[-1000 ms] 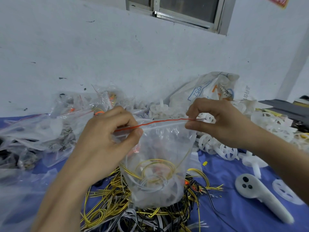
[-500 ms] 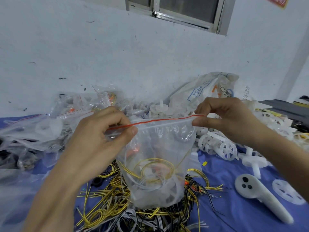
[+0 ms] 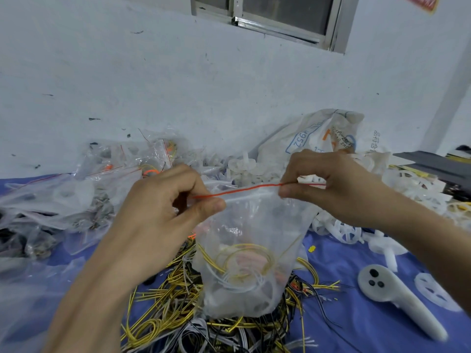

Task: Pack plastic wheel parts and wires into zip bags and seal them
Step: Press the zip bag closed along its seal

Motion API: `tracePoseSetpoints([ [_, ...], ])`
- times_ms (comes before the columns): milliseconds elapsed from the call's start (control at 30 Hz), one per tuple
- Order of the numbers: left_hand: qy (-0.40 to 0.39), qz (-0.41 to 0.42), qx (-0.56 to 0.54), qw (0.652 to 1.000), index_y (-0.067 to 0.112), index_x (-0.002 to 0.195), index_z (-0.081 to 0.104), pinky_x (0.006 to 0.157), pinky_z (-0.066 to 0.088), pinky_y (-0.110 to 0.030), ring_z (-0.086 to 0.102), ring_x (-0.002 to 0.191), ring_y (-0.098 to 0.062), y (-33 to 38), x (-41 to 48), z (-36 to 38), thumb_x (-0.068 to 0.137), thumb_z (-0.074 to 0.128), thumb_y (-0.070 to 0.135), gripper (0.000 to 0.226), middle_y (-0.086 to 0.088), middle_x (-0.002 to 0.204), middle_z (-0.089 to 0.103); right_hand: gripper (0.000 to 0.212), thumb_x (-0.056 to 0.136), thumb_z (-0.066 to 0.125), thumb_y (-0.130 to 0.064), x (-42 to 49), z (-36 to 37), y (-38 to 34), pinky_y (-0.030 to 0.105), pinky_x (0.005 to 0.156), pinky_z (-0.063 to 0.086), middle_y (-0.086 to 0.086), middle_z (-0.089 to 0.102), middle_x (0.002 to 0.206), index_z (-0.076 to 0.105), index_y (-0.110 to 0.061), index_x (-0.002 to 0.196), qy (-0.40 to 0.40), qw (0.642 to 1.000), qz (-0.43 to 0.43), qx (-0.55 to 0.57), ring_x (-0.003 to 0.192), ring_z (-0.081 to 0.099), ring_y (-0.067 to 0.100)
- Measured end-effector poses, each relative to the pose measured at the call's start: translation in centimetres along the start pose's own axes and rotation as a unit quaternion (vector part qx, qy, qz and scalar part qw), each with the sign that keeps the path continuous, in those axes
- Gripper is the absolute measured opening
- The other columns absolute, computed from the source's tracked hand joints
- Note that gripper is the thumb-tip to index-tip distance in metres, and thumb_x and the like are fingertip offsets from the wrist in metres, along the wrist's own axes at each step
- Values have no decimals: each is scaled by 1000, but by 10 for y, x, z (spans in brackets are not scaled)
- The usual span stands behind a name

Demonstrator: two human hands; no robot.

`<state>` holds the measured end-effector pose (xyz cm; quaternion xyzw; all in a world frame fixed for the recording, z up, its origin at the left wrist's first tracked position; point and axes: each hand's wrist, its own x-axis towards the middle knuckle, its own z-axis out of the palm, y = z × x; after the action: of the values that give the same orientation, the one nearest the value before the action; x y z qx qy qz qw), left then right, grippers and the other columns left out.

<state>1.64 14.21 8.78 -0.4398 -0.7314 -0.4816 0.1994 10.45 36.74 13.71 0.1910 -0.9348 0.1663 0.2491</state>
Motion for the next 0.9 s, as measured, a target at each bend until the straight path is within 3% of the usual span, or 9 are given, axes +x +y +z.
tracePoseSetpoints([
  [100, -5, -13, -12, 1000, 22, 61, 58, 62, 39, -32, 49, 63, -16, -3, -1, -3, 74, 69, 45, 28, 1, 68, 52, 18, 88, 60, -17, -3, 3, -2, 18, 67, 38, -4, 54, 73, 64, -2, 79, -15, 999, -14, -31, 71, 49, 8],
  [267, -46, -1, -15, 999, 31, 71, 65, 66, 43, -15, 57, 76, -9, 7, -2, 4, 76, 62, 37, 8, 11, 77, 58, 21, 88, 62, -22, -2, 12, -13, 24, 71, 42, -1, 61, 78, 68, -3, 82, -38, 998, -33, -38, 75, 55, 15],
  [367, -56, 15, 18, 998, 33, 72, 68, 69, 45, -22, 59, 79, -6, 16, -2, 13, 78, 66, 44, 13, 13, 81, 60, 16, 86, 61, -19, 0, 14, -22, 25, 70, 42, 2, 63, 78, 70, -6, 84, -47, 996, -58, -42, 75, 56, 19],
  [500, -61, 53, 39, 996, 28, 71, 67, 65, 43, -26, 58, 75, -8, 22, -3, 14, 79, 63, 34, 11, 11, 76, 60, 7, 83, 63, -13, 0, 15, -29, 18, 68, 37, -2, 60, 73, 68, -9, 80, -50, 995, -72, -53, 72, 51, 14],
  [733, -63, 83, 42, 994, 19, 65, 63, 58, 36, -14, 52, 65, -5, 26, -2, 17, 75, 65, 21, 10, 10, 68, 54, 7, 84, 64, -12, -1, 17, -30, 13, 70, 36, -4, 61, 74, 69, -9, 80, -56, 995, -80, -30, 73, 52, 7],
  [833, -57, 84, 37, 994, 21, 67, 62, 60, 36, -10, 53, 67, -3, 21, -2, 13, 78, 61, 31, 15, 12, 68, 55, 10, 83, 67, -25, -4, 15, -21, 15, 71, 42, -9, 65, 78, 69, -15, 83, -39, 998, -42, 6, 76, 58, 6],
  [900, -46, 62, 16, 997, 22, 67, 63, 61, 38, -10, 56, 69, -6, 16, -2, 7, 78, 58, 35, 16, 10, 72, 58, 10, 81, 70, -30, -12, 12, -9, 16, 70, 43, -11, 65, 77, 69, -19, 81, -36, 993, 35, 108, 74, 60, 5],
])
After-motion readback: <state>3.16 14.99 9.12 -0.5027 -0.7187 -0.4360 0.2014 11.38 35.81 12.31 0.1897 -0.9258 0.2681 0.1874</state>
